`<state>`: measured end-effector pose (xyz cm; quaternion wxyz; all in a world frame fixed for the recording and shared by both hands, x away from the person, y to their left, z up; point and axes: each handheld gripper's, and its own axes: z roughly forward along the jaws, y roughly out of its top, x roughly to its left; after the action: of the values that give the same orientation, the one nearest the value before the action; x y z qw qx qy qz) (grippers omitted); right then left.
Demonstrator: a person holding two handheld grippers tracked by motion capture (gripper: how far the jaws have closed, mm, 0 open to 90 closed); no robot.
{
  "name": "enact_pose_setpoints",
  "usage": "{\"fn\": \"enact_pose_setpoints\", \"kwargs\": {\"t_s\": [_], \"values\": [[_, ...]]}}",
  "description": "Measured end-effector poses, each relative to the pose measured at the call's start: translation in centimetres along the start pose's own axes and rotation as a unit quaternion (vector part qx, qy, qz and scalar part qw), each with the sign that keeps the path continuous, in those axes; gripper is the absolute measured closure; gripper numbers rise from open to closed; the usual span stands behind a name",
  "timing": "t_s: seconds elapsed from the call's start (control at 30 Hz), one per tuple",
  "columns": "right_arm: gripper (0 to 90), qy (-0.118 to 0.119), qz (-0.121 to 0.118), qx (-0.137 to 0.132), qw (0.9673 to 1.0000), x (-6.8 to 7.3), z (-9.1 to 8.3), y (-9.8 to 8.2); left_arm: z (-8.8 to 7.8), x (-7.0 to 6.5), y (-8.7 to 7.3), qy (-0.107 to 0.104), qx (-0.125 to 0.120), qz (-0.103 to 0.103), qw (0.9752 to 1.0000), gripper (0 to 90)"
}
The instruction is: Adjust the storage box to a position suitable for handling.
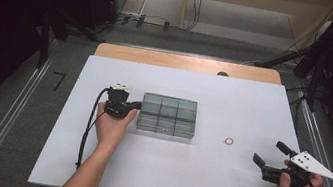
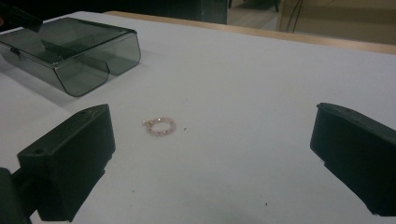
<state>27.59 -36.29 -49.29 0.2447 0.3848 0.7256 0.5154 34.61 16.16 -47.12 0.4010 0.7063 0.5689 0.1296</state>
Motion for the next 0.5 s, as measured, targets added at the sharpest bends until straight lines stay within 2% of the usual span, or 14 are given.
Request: {"fn": "enact_pose_setpoints", "kwargs": {"t_s": [0.5], "values": [[0.0,0.0,0.001,-0.001,1.0,-0.05,-0.02,-0.01,0.29,-0.57,0.13,-0.004,-0.003,-0.004,1.0,90.0]]}}
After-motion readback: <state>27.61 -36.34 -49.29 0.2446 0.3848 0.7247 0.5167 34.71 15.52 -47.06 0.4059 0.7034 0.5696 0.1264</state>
